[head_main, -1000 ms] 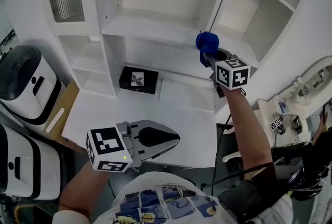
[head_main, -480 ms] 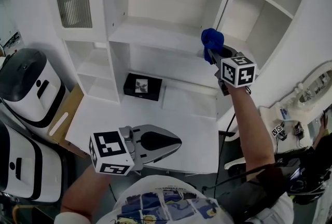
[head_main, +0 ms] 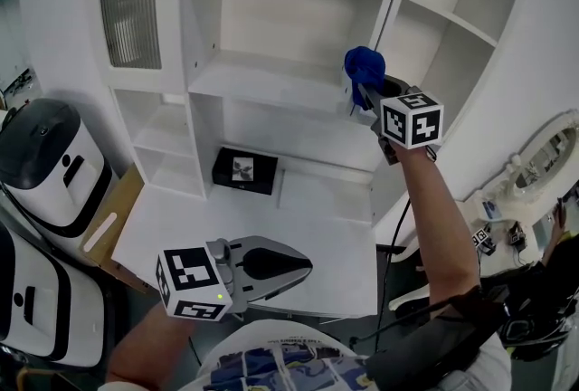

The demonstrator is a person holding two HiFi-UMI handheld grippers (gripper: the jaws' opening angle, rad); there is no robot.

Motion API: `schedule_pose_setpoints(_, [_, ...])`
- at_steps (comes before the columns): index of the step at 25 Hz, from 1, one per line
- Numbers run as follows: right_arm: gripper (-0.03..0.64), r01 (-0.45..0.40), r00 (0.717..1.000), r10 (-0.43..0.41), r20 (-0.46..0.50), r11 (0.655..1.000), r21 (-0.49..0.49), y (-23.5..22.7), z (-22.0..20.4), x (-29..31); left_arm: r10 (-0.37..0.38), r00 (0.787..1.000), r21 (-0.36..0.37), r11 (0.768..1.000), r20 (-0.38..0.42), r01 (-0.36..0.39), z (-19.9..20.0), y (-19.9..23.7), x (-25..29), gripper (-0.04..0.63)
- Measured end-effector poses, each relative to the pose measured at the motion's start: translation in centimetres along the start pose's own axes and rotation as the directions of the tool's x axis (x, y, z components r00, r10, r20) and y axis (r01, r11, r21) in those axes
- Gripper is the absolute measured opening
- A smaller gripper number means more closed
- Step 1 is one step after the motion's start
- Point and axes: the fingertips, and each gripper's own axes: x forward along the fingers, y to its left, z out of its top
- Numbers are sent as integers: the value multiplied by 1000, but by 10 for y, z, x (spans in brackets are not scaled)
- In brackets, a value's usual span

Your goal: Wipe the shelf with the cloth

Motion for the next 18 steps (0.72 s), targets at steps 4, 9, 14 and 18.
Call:
schedule_pose_setpoints(4, [63, 9, 1000, -9, 20, 999, -32, -5, 23, -1, 0, 1000, 5, 1000, 2, 0, 1, -3, -1, 12])
schedule_pose_setpoints(9, [63, 28, 998, -25, 52, 997, -67, -13, 53, -3, 1, 1000, 5, 1000, 3, -1, 1, -4, -2, 12])
schedule_pose_setpoints(14, [63, 51, 996, -43, 84, 994, -100, -22, 84, -8, 3, 1000, 8, 1000, 3, -3, 0, -5, -4, 12])
schedule_pose_setpoints(18, [63, 69, 993, -57, 101, 990, -121, -28, 107, -7, 0, 1000, 11, 1000, 2, 0, 1, -6, -6, 12])
